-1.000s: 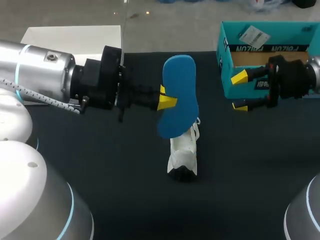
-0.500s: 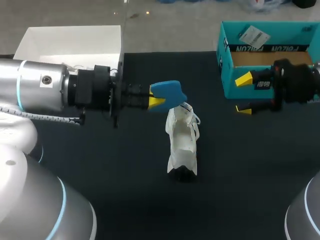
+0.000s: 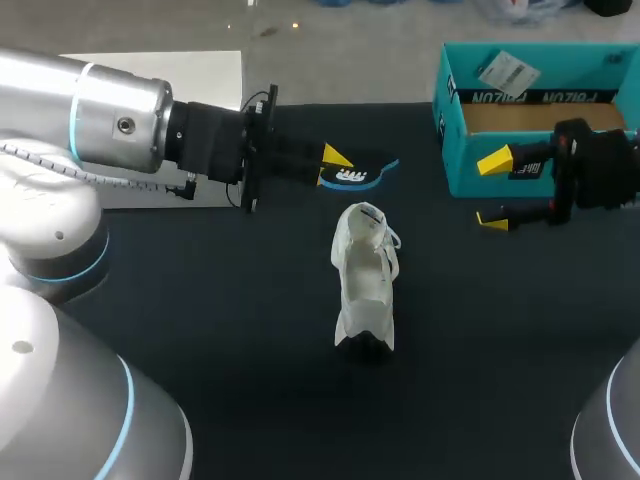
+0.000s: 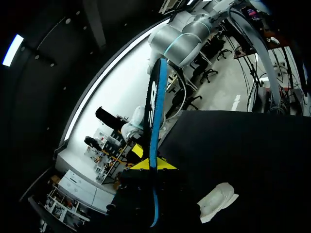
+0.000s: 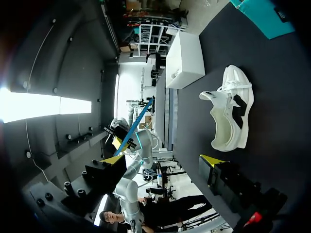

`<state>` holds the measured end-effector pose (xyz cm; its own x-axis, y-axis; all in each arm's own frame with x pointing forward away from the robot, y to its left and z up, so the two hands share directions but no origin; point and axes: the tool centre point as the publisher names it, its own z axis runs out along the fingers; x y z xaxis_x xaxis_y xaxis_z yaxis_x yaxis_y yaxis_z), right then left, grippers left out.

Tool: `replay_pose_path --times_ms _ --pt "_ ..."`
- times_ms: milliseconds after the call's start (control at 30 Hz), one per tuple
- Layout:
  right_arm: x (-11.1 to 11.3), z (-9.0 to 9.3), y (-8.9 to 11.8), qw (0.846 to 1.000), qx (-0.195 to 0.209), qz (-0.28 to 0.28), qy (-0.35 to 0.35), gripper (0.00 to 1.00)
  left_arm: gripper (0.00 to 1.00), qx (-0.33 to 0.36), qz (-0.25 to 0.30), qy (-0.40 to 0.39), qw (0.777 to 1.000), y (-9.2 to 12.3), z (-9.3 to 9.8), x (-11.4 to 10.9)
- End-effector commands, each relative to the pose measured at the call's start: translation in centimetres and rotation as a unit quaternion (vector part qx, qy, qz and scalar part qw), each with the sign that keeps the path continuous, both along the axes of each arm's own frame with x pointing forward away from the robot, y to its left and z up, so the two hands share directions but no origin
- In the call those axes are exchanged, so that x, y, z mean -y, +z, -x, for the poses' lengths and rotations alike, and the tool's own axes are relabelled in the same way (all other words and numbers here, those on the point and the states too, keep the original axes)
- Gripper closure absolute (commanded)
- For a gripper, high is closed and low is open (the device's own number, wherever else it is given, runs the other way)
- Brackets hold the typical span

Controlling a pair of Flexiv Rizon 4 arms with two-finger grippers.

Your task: Take the shoe out of the shoebox, open the shoe tongue, remove and reinsert the insole, then place the shoe into the shoebox

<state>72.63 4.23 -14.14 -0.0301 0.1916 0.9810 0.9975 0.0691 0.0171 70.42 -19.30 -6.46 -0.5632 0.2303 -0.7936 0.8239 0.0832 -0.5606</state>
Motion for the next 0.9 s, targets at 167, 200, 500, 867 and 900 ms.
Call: replay_pose_path --times_ms 167,200,500,867,900 --pt "-2.1 -0.6 0.9 1.000 0.013 0.015 0.011 0.00 1.00 0.104 -0.085 -0.069 0.989 0.3 -1.1 0.5" --pt "-2.2 -0.7 0.9 1.000 0.011 0.011 0.011 0.00 1.00 0.112 -0.084 -0.069 0.988 0.0 -1.1 0.6" --pt "-2.8 -1.4 2.2 0.999 0.028 -0.020 -0.029 0.46 1.00 0.165 -0.082 -0.034 0.982 -2.4 -2.4 2.1" --pt "-4.3 -2.6 3.4 0.999 0.030 -0.010 -0.022 0.51 1.00 0.246 -0.051 -0.048 0.967 -4.0 -3.9 5.4" --pt "-4.4 -2.7 3.5 0.999 0.030 -0.011 -0.022 0.51 1.00 0.251 -0.045 -0.048 0.966 -4.1 -4.0 5.7"
